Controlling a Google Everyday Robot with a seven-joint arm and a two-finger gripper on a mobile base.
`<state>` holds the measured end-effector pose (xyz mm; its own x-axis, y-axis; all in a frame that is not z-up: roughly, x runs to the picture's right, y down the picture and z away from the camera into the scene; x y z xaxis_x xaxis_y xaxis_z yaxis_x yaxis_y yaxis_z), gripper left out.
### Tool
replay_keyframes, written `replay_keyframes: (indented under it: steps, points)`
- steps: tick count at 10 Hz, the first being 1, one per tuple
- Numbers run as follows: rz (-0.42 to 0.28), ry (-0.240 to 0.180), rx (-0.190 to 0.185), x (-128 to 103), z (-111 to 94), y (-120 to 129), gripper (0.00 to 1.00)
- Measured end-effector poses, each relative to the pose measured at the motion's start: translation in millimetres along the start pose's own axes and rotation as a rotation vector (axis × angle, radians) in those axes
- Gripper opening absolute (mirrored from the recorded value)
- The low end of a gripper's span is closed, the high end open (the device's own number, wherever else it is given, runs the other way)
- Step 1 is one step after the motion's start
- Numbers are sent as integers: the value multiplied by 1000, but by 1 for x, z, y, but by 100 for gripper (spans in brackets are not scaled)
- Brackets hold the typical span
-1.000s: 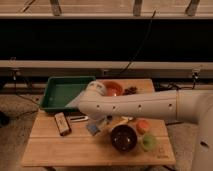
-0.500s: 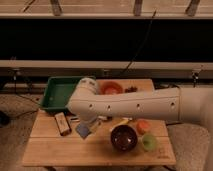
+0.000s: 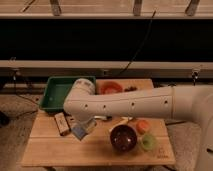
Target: Place sponge in table surface
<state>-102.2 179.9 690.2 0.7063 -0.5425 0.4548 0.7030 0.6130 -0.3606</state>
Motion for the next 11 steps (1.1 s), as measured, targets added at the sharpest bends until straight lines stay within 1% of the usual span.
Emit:
replay_keyframes:
  steps: [1,2,3,11]
  points:
    - [5,-5,-4,2,3,-2,53]
    - [5,-5,-11,6,4,-2,61]
    - [5,-7,-13,5,4,-2,63]
    - [6,-9,-13,4,5,-2,63]
